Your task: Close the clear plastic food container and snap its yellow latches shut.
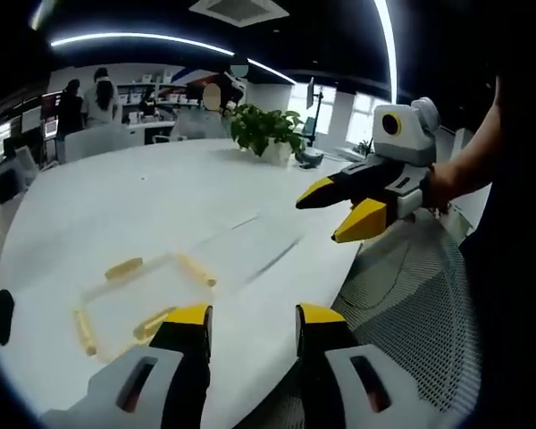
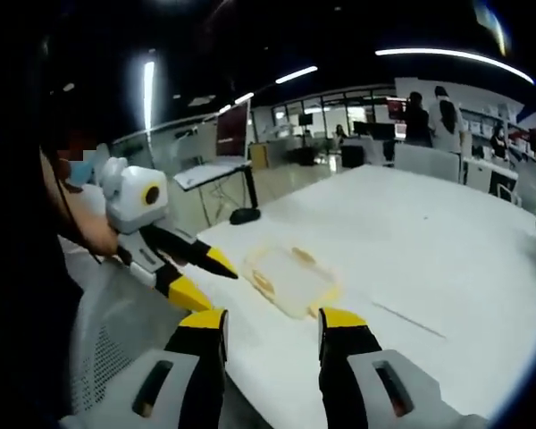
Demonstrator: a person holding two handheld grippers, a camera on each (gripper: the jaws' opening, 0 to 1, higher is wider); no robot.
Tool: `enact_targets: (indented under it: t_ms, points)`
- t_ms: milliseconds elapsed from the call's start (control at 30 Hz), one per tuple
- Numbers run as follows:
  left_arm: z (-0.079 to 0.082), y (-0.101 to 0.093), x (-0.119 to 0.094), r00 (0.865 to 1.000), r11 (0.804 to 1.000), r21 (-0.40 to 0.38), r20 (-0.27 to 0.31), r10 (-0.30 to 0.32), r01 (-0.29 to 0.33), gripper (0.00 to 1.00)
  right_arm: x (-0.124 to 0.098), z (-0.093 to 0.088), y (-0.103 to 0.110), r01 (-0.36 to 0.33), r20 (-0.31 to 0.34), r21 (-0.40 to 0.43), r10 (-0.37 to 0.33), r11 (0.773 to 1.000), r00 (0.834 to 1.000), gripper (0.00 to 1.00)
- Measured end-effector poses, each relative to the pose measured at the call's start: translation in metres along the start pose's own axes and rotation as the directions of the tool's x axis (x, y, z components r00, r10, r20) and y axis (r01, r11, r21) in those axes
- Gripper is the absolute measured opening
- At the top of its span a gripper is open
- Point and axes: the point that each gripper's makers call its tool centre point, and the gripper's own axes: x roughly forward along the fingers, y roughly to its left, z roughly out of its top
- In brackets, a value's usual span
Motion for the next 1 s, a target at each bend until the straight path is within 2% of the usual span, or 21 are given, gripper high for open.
enact_targets:
  t_ms: [100, 233, 400, 633, 1000]
  points:
    - [-0.003, 0.007, -0.002, 1.000, 1.000, -0.005, -0.005, -0.001, 0.001, 0.37, 0.004, 0.004, 0.000, -0.006, 0.003, -0.013, 0.006, 1.000, 1.000, 0.40]
    - [-0.011, 0.017, -0.004, 0.999, 1.000, 0.021, -0.044, 0.001, 0.000, 0.36, 0.010, 0.005, 0.001, -0.012, -0.007, -0.029, 0.012, 1.000, 1.000, 0.40]
    - [-0.015, 0.027, -0.008, 0.998, 1.000, 0.026, -0.065, -0.004, 0.006, 0.36, 0.020, 0.003, 0.005, -0.040, -0.034, -0.082, 0.037, 0.996, 0.999, 0.40]
    - [-0.022, 0.032, -0.010, 0.996, 1.000, 0.021, -0.088, -0.017, 0.019, 0.36, 0.031, -0.002, 0.007, -0.054, -0.064, -0.107, 0.047, 0.993, 0.997, 0.40]
    - [-0.024, 0.047, -0.013, 0.993, 0.999, 0.032, -0.114, -0.030, 0.034, 0.33, 0.047, 0.000, 0.007, -0.082, -0.089, -0.146, 0.069, 0.986, 0.994, 0.41]
